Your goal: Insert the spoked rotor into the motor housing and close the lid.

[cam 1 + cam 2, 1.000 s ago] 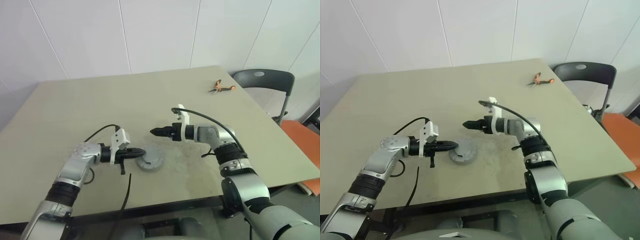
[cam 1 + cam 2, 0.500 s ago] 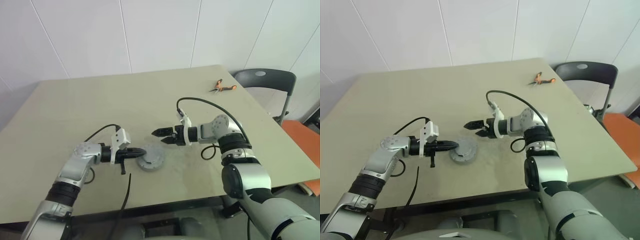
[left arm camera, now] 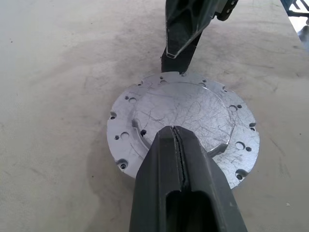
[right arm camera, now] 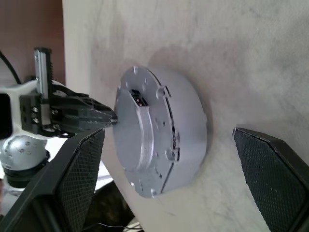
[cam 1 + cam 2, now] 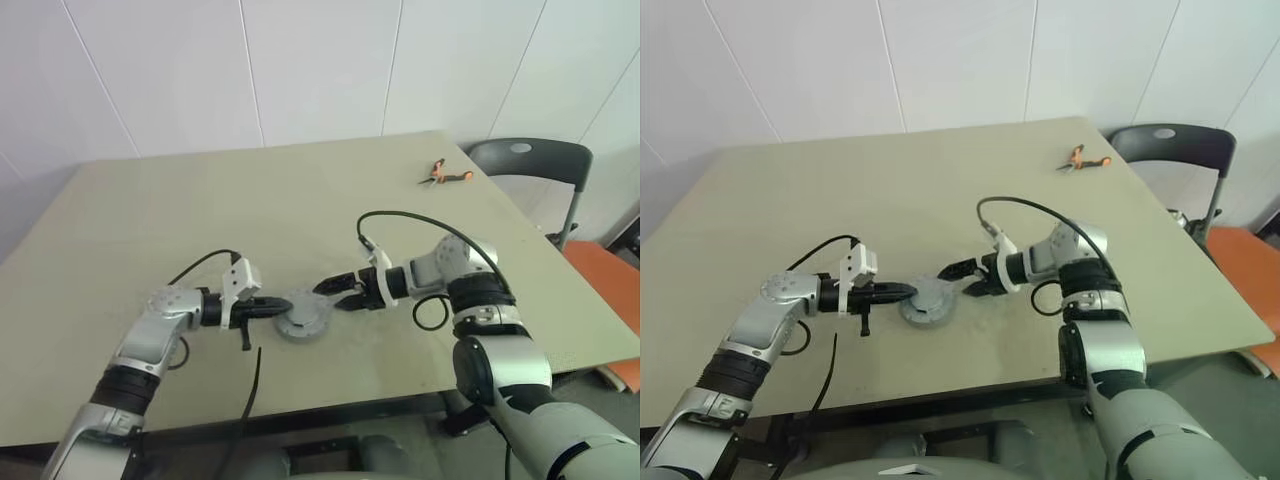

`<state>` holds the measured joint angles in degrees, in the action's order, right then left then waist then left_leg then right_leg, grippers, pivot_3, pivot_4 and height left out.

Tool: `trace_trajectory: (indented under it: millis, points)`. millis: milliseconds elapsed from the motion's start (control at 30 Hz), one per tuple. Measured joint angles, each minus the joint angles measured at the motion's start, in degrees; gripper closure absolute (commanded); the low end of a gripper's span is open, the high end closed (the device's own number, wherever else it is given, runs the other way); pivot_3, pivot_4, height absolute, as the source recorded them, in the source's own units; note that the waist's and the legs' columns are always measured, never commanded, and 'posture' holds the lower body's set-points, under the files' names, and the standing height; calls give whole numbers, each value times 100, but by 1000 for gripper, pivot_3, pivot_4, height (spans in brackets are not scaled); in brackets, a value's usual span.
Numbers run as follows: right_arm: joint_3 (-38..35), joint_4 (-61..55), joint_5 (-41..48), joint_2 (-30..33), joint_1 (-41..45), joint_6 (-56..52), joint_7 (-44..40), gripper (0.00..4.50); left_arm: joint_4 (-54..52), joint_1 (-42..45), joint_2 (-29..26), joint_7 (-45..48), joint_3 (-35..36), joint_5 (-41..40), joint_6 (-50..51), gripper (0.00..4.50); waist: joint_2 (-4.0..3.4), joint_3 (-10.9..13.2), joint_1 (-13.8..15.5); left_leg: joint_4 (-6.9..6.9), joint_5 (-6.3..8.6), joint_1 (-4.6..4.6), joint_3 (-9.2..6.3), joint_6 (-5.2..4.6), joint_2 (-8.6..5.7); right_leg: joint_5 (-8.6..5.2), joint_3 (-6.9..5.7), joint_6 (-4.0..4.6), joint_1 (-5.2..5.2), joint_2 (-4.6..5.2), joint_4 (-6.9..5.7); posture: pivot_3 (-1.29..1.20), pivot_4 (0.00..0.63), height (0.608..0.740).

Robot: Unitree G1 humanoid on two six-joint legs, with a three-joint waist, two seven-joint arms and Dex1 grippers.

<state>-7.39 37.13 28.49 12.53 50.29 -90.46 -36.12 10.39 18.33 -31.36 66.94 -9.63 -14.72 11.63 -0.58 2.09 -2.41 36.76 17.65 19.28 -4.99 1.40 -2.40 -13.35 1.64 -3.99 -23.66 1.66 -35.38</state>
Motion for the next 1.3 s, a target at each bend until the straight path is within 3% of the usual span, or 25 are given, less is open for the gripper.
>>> trace_trajectory:
  millis: [367, 600, 700, 800, 900, 967, 1133, 1300]
  points:
    - [424, -507, 965, 171, -399, -29, 387, 39, 2, -46, -2, -18, -2, 2, -15, 4500, 5, -19, -7, 21, 3, -14, -2, -6, 1, -1, -9, -2, 22, -6, -6, 0, 0, 740]
    - [196, -685, 2089, -16, -719, -2, 1632, 39, 19, -112, -6, -71, 1, 25, -84, 4500, 4, -49, -29, 19, 7, -46, 1, -14, 8, -15, -4, -22, 46, -12, -7, 0, 0, 740]
    - [-253, -513, 2400, -480, -718, -54, 2475, 39, 19, -141, -6, -80, 1, 29, -93, 4500, 3, -48, -54, 12, 8, -76, 3, -15, 16, -17, 1, -22, 62, -21, -17, 0, 0, 740]
    - [-957, -330, 2449, -870, -709, -115, 3220, 605, 23, -157, -6, -81, 5, 29, -103, 4500, 6, -48, -145, 12, 8, -87, 2, -15, 26, -18, 0, -22, 73, -28, -22, 0, 0, 740]
    - [-1366, -316, 2558, -1098, -818, -92, 3770, 1510, 27, -143, -2, -75, -4, 30, -117, 4500, 3, -41, -213, 10, 8, -87, 8, -15, 29, -18, 0, -21, 64, -30, -36, 0, 0, 740]
    - [-1466, -318, 2692, -1153, -870, -92, 4000, 2173, 41, -125, -5, -66, -4, 31, -129, 4500, 3, -39, -236, 10, 7, -83, 9, -16, 30, -21, 1, -17, 45, -33, -50, 0, 0, 740]
    - [-1644, -312, 3082, -1318, -958, -179, 4345, 3133, 103, -56, -28, -76, 94, 34, -203, 4500, -3, -33, -337, 9, 7, -83, 11, -16, 39, -28, 13, -6, 51, -53, -68, 0, 0, 740]
    - [-1667, -210, 3194, -1293, -961, -178, 4428, 3173, 117, -55, -20, -79, 112, 35, -211, 4500, -11, -29, -323, 10, 8, -88, 8, -16, 50, -37, 11, 9, 59, -78, -68, 0, 0, 740]
